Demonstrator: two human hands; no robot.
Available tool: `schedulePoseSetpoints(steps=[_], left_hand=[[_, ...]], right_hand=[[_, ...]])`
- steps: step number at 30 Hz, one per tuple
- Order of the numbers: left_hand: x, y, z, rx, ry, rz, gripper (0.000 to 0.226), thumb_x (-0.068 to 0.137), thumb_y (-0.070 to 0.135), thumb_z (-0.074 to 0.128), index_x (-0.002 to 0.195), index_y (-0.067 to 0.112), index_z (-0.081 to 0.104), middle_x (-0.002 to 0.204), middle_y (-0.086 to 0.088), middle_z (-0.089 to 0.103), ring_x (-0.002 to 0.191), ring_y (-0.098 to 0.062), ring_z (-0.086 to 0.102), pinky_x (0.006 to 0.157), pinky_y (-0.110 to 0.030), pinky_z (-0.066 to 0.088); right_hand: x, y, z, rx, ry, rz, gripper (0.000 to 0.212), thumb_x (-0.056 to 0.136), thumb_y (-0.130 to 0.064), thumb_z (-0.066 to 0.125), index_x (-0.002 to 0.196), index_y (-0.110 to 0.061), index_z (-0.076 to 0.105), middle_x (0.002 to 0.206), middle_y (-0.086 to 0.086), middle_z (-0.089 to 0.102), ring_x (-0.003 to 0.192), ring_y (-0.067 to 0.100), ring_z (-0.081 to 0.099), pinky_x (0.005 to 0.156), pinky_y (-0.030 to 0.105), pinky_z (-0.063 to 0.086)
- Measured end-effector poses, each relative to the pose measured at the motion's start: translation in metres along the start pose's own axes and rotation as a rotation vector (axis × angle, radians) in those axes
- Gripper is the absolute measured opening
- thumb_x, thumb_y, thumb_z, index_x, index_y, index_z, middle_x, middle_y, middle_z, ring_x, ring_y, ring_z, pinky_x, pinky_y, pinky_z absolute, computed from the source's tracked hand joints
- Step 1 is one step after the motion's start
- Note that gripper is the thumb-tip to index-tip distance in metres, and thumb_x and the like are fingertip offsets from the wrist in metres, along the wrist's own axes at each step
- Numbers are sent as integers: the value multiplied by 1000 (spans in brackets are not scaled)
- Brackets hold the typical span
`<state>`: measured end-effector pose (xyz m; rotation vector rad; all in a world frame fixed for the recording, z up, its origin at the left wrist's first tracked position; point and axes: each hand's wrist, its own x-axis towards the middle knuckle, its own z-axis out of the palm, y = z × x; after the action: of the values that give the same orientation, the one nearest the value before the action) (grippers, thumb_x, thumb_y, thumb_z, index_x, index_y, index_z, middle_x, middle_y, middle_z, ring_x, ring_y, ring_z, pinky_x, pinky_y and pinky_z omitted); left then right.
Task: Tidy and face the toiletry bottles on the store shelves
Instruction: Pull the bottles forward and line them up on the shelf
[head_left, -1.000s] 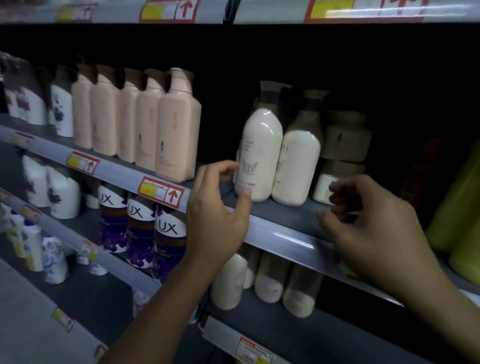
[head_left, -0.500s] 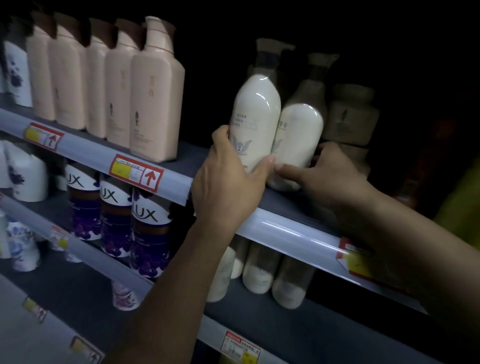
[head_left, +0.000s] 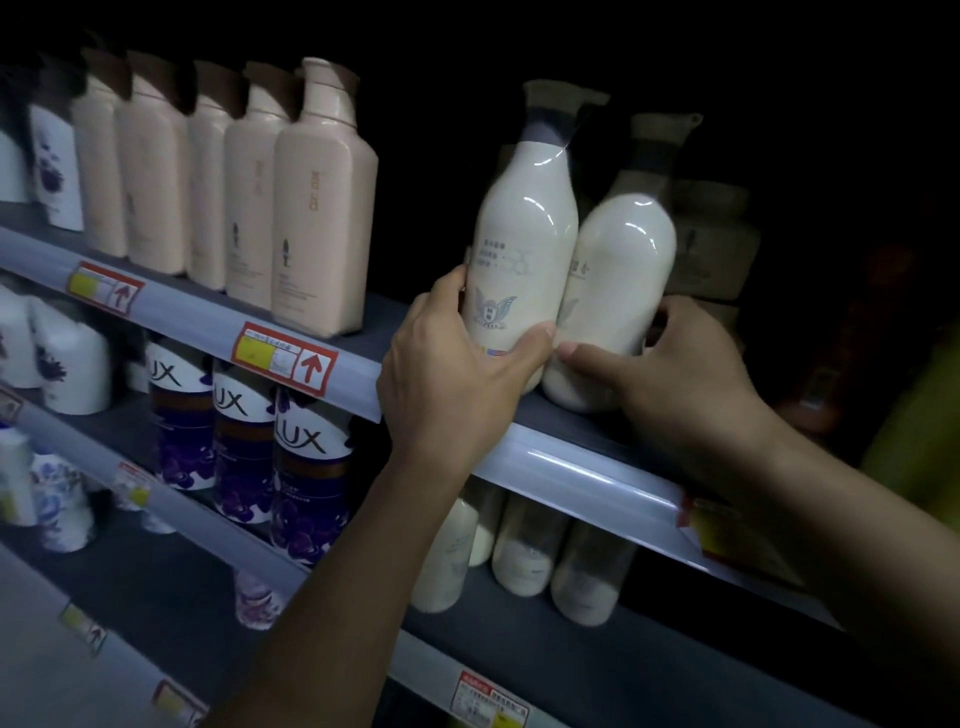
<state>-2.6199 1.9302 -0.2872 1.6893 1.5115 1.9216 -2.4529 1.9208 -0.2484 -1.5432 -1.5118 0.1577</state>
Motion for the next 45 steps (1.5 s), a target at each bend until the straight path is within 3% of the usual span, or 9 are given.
schedulePoseSetpoints(steps=[4, 12, 21, 23, 31, 36, 38, 41, 45], left_hand=[[-2, 5, -9, -84, 47, 39, 74, 69, 68, 73, 135, 37, 59, 117, 13, 70, 105, -12, 69, 87, -42, 60], [-16, 17, -39, -272, 18, 126, 73, 75, 54, 81, 140, 29, 59, 125, 13, 70, 110, -8, 70, 87, -37, 63], [-49, 31, -75, -298, -49, 217, 67, 73, 47, 78, 132, 18, 65, 114, 17, 71, 106, 3, 68, 76, -10, 56], [-58, 27, -81, -304, -86, 192, 67, 70, 46, 82, 131, 22, 65, 113, 16, 73, 105, 1, 70, 75, -11, 57], [-98, -13, -101, -260, -170, 115, 73, 49, 51, 85, 113, 72, 57, 106, 27, 74, 98, 3, 73, 74, -13, 58], [-115, -45, -108, -150, -272, 58, 87, 40, 63, 88, 115, 81, 48, 105, 33, 73, 97, 9, 71, 77, -15, 58], [-121, -53, -110, -134, -318, 10, 91, 34, 80, 86, 114, 86, 44, 104, 38, 70, 97, 16, 67, 75, -7, 55], [-131, -62, -107, -79, -402, -37, 91, 40, 64, 84, 112, 92, 35, 104, 43, 66, 100, 23, 60, 73, -7, 52], [-144, -80, -99, -43, -538, -73, 96, 49, 49, 87, 117, 91, 32, 111, 48, 61, 104, 23, 59, 75, -4, 52]], right_hand=[[-20, -10, -13, -4, 32, -92, 59, 68, -53, 89, 112, -29, 58, 98, -18, 64, 95, 11, 67, 81, 31, 52], [-59, -24, -36, 76, 121, -258, 64, 67, -53, 88, 119, -43, 52, 93, -36, 58, 89, -26, 57, 67, -2, 42], [-107, -24, -55, 94, 130, -317, 74, 62, -61, 87, 124, -49, 49, 107, -31, 63, 100, -12, 62, 78, 14, 50], [-118, -20, -56, 99, 114, -313, 80, 58, -63, 87, 127, -47, 50, 110, -28, 65, 100, -11, 63, 78, 18, 54], [-148, -2, -34, 99, 34, -305, 91, 44, -69, 89, 125, -48, 54, 106, -33, 68, 98, -14, 65, 70, -3, 45], [-161, 24, -6, 232, -93, -137, 95, 31, -72, 82, 117, -77, 43, 110, -42, 65, 98, -9, 69, 86, 21, 60], [-167, 36, 3, 211, -106, -146, 99, 31, -79, 81, 123, -73, 44, 113, -42, 64, 101, -12, 67, 84, 14, 57], [-178, 51, 10, 274, -155, -19, 106, 19, -95, 72, 118, -61, 52, 108, -36, 67, 110, -7, 65, 84, 6, 49], [-200, 62, 14, 177, -119, -35, 100, 35, -74, 79, 123, -83, 33, 111, -60, 49, 96, -38, 46, 73, -10, 35]])
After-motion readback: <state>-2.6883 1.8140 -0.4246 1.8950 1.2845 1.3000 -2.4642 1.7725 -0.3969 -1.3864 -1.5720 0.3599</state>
